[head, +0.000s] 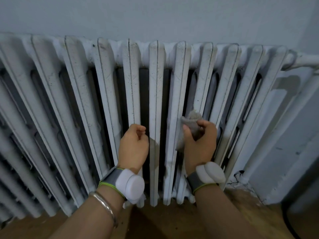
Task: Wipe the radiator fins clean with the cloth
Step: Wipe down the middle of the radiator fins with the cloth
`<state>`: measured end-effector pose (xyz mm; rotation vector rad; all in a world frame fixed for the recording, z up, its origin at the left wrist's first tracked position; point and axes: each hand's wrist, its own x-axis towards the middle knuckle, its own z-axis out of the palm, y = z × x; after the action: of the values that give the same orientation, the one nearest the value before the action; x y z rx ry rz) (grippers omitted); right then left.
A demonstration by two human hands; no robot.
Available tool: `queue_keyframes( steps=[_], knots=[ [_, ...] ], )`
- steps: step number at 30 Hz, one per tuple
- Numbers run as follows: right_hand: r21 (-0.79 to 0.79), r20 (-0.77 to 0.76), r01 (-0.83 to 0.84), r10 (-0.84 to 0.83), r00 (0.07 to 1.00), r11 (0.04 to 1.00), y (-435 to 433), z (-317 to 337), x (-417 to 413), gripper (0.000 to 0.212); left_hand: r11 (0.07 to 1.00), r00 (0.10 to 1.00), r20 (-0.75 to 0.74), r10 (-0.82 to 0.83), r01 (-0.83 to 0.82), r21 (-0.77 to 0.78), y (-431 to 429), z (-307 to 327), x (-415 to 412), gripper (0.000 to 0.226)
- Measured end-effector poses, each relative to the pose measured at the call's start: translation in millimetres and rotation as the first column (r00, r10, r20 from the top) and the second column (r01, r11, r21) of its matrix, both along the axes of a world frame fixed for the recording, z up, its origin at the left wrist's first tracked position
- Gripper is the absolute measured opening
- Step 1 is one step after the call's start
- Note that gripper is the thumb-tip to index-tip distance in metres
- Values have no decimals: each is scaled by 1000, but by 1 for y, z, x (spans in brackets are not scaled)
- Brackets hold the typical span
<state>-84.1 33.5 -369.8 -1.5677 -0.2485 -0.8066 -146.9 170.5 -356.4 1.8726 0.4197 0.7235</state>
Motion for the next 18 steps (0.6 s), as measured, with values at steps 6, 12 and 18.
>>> queue_keyframes(
  steps=[6,12,18],
  knots=[
    [-197,281,47,11,960,979,15,42,8,26,974,989,7,-150,148,-173,4,3,0,44],
    [-332,309,127,-19,951,935,27,24,21,24,948,966,-7,-257,250,-199,6,5,4,52],
    [-365,158,81,-25,987,927,28,-17,26,27,943,960,-1,-281,276,-183,5,4,5,51]
  ],
)
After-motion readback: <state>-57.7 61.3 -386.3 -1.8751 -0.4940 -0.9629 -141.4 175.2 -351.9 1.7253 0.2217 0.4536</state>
